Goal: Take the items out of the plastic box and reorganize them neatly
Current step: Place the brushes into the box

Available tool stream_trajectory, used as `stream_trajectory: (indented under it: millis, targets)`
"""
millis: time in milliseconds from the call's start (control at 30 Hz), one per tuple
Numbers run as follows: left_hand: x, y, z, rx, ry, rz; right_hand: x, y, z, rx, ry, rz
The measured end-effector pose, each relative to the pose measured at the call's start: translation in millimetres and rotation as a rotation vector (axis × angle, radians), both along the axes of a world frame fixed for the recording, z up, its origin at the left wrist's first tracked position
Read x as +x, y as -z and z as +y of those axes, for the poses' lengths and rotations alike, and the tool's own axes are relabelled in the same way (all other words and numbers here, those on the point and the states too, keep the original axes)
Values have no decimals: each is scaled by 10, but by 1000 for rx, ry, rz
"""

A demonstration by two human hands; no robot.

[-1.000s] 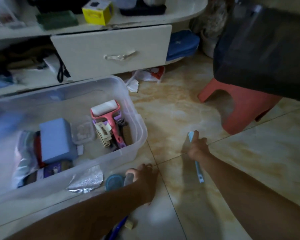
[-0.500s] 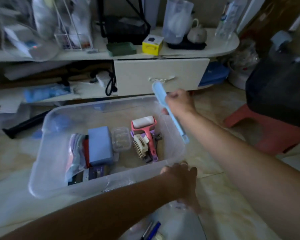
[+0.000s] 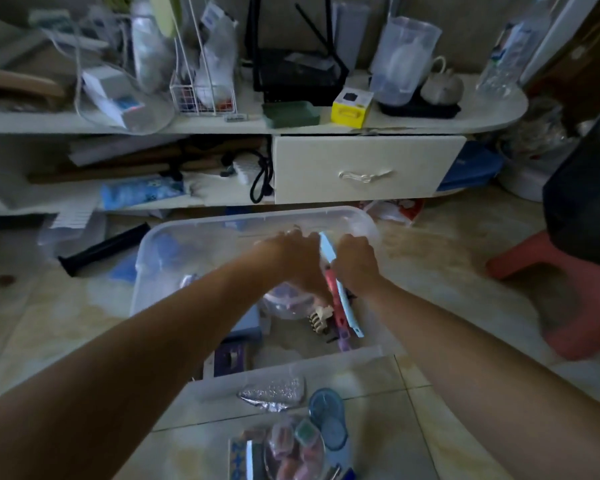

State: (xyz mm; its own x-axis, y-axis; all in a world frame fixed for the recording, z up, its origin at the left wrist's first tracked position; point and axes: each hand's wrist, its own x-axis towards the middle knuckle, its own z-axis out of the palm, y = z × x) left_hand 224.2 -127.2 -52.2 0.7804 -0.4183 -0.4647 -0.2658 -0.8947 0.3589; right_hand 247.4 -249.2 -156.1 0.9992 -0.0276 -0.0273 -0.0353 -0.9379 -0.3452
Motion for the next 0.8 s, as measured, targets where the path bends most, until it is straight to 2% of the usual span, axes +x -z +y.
stream_trajectory:
  millis: [33, 67, 133, 167, 267, 367, 467, 633, 800]
  targets:
    - [-296, 120, 226, 157, -137, -141, 24, 15, -2, 3, 15, -10]
    - [-305, 397, 331, 248, -180, -154, 37, 60, 1, -12, 27, -15]
    - [-328, 824, 437, 213, -264, -149, 34, 113, 31, -29, 41, -7]
    - [-273, 943, 422, 168, -254, -135, 47, 108, 39, -32, 56, -6]
    - [-415, 1271, 399, 215, -106, -106, 64, 192, 20, -68, 60, 4]
    - [-462, 1476, 343, 272, -8, -182, 67, 243, 1, -95, 54, 7]
    - [-432, 1549, 206, 288, 59, -201, 81, 308, -29, -114, 57, -9]
    - [-469, 1587, 54, 258, 105, -126, 109, 418, -78, -146, 54, -26]
    - [-502, 1827, 200, 357, 214, -147, 126, 477, -120, -81, 102, -32]
